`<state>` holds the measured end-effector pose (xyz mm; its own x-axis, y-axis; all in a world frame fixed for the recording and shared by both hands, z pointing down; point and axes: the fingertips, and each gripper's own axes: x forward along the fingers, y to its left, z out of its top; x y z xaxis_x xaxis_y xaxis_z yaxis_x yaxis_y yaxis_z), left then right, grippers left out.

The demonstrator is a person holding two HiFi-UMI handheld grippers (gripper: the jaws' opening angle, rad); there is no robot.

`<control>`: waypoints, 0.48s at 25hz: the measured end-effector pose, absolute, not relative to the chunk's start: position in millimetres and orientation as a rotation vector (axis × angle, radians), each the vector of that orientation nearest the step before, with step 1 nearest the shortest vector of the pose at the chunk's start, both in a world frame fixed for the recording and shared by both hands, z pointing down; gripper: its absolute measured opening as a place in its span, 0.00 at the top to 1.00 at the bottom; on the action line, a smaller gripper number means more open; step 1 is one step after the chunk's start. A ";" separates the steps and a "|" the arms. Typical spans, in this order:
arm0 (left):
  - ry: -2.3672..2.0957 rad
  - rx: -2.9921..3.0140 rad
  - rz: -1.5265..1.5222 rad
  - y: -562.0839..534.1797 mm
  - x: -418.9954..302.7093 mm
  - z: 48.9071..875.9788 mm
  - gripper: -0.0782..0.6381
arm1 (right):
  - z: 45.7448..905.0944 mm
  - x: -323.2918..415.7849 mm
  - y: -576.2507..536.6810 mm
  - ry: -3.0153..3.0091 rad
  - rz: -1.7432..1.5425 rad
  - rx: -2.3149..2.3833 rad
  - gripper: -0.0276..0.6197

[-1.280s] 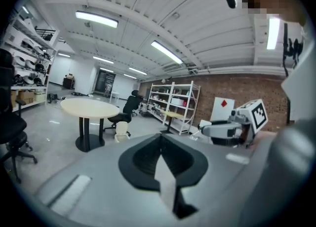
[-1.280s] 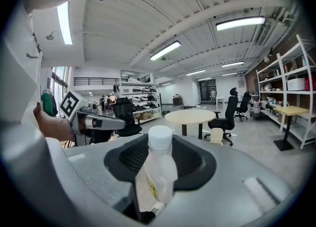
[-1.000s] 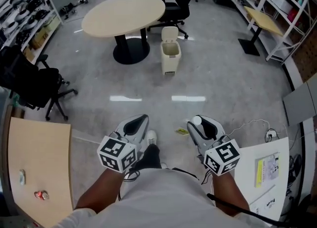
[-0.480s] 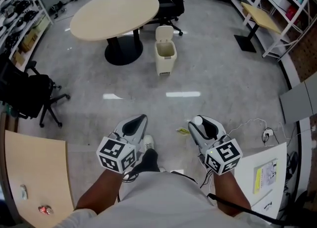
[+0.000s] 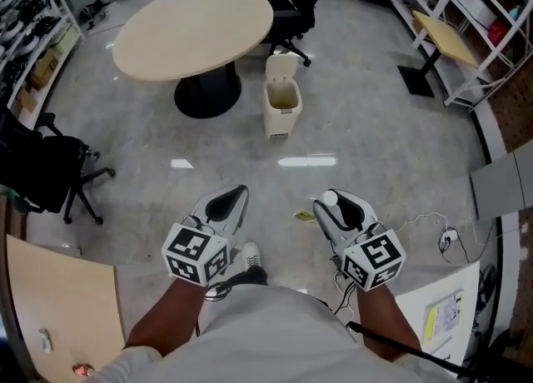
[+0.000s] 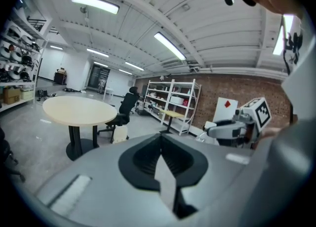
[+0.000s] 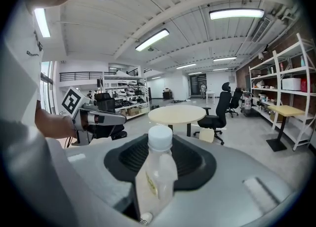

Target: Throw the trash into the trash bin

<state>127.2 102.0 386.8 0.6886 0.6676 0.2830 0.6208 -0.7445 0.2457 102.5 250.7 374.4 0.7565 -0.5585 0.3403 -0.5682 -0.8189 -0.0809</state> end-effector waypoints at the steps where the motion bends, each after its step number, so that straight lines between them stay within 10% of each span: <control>1: 1.061 2.769 0.535 98.7 137.2 385.2 0.88 | 374.0 111.9 248.7 -0.931 0.549 2.918 0.73; 12: 1.109 2.748 0.481 75.5 223.3 376.8 0.88 | 354.9 192.9 222.0 -0.871 0.470 2.914 0.73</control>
